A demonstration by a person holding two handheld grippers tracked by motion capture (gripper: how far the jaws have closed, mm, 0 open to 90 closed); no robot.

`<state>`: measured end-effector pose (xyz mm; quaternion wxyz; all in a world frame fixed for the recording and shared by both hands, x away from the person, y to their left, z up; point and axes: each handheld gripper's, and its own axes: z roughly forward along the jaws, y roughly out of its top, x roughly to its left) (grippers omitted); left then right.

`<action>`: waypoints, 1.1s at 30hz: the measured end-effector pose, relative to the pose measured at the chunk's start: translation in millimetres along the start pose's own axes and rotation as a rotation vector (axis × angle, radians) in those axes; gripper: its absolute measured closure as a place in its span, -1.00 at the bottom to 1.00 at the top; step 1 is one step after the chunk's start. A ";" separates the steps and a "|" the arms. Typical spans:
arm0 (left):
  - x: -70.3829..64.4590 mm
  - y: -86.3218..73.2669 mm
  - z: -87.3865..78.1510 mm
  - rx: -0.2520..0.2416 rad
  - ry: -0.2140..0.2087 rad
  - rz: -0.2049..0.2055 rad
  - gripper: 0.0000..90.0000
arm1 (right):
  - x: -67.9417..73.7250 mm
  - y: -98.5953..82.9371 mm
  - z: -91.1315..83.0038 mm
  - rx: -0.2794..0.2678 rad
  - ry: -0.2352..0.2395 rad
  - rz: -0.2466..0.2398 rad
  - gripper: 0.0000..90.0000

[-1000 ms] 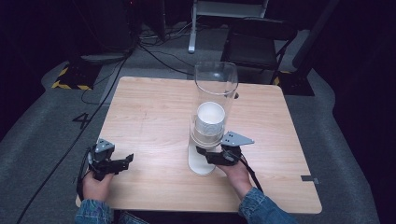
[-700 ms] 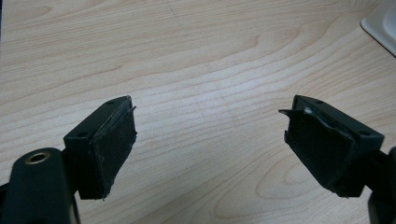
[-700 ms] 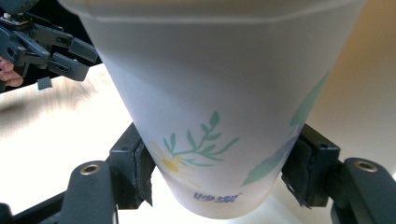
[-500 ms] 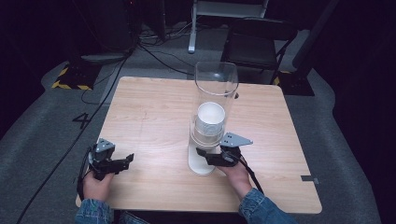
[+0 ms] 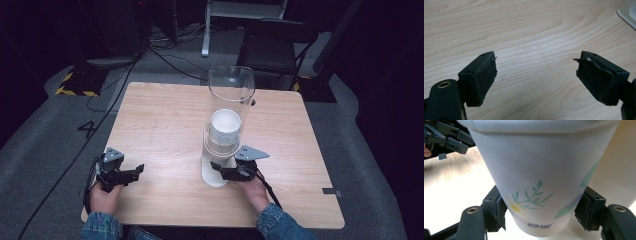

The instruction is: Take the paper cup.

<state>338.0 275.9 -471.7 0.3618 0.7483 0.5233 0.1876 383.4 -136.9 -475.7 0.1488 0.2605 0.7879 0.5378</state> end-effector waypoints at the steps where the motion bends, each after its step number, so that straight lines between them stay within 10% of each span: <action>1: -0.3 0.3 0.1 0.000 -0.001 -0.001 -0.64 | 0.1 -0.8 0.0 0.006 -0.001 0.000 -0.24; 33: -5.2 9.6 12.1 0.001 -0.021 0.018 -0.63 | 0.6 -25.8 2.8 0.166 -0.026 0.016 -0.24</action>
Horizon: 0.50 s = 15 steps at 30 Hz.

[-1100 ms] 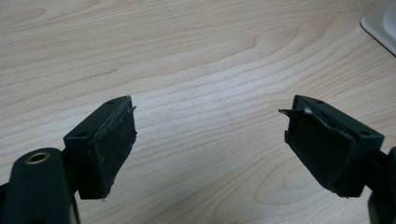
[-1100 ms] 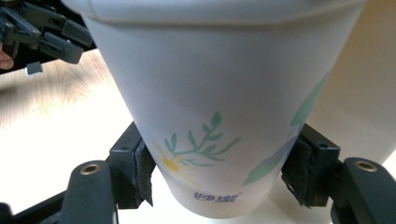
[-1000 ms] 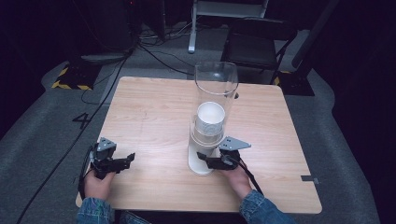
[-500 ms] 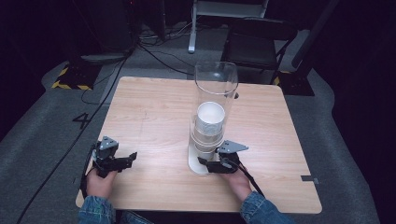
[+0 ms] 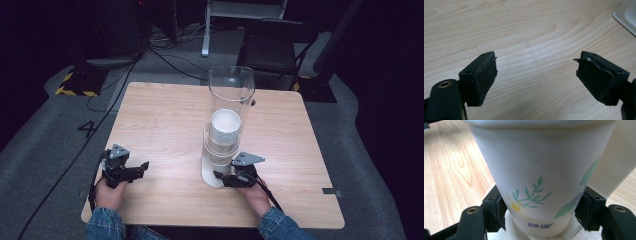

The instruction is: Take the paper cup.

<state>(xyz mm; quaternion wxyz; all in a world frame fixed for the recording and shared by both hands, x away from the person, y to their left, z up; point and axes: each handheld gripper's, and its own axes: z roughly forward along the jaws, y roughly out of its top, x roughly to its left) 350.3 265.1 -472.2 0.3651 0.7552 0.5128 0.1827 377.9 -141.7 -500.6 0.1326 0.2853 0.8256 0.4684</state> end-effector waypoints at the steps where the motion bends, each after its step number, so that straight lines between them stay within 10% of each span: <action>1: -0.1 0.5 0.6 0.001 -0.001 0.003 -0.63 | 0.0 -0.2 -0.2 0.002 -0.002 -0.001 -0.24; 15: -4.5 10.0 13.4 0.010 -0.020 0.019 -0.63 | -5.2 -7.0 -13.5 0.026 -0.045 0.008 -0.24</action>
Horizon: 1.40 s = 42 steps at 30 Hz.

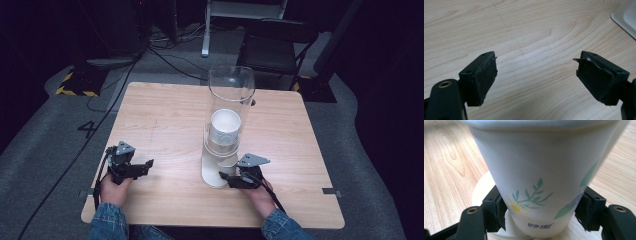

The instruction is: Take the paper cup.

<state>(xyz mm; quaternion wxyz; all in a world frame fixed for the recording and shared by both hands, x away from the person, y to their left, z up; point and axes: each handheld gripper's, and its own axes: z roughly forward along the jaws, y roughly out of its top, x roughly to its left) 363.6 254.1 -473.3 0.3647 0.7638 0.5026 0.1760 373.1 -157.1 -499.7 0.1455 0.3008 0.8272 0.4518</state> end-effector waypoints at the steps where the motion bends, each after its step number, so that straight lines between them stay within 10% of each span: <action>1: 0.2 1.2 1.4 0.000 0.002 0.003 -0.63 | -0.7 -0.5 -1.0 0.001 -0.004 0.001 -0.24; 19: -4.9 15.6 17.8 0.008 -0.025 0.025 -0.62 | -17.6 -8.1 -33.2 -0.026 -0.068 0.046 -0.24; 42: 0.4 -2.2 -3.2 0.004 0.013 0.002 -0.62 | -66.0 12.0 -52.9 -0.128 -0.183 0.161 -0.24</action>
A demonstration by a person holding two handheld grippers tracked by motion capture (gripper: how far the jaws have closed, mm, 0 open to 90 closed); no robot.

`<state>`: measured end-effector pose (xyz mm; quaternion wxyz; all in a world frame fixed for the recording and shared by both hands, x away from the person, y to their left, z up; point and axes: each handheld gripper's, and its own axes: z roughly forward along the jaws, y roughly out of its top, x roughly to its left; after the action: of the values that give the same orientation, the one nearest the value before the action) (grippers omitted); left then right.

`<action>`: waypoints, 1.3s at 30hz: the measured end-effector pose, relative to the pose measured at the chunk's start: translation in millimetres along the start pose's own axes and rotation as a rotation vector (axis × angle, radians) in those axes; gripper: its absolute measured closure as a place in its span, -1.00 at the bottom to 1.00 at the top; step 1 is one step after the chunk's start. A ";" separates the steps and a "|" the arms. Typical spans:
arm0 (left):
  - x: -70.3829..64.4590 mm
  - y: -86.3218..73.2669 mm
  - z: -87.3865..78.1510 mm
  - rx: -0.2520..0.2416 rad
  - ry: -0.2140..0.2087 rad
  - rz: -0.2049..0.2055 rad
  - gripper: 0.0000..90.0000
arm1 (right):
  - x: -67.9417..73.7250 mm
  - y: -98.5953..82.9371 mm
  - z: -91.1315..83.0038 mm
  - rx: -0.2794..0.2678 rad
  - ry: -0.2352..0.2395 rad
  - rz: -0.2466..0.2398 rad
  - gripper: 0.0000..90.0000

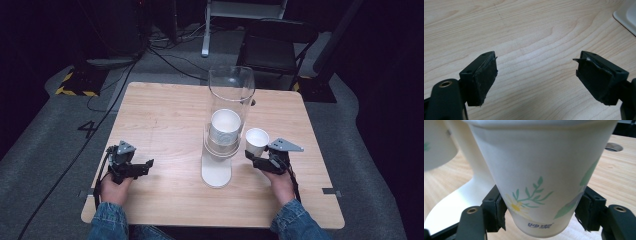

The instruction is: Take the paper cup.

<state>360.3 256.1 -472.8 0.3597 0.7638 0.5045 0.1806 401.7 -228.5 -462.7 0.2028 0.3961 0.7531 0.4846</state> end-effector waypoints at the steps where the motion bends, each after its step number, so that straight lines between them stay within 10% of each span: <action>1: 0.7 -1.3 -1.4 0.002 0.005 0.000 -0.62 | -2.0 0.1 1.0 -0.019 -0.006 0.015 -0.24; 9: 6.2 -15.3 -15.9 0.006 0.030 -0.019 -0.63 | -15.2 -0.7 14.0 -0.060 -0.048 -0.002 -0.24; 39: 12.7 -38.0 -39.0 -0.004 0.064 -0.065 -0.63 | -20.1 -10.2 62.3 0.157 -0.061 0.012 -0.25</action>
<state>316.4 290.7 -475.3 0.3504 0.7401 0.5401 0.1943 452.7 -211.2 -501.2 0.1911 0.4299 0.7798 0.4130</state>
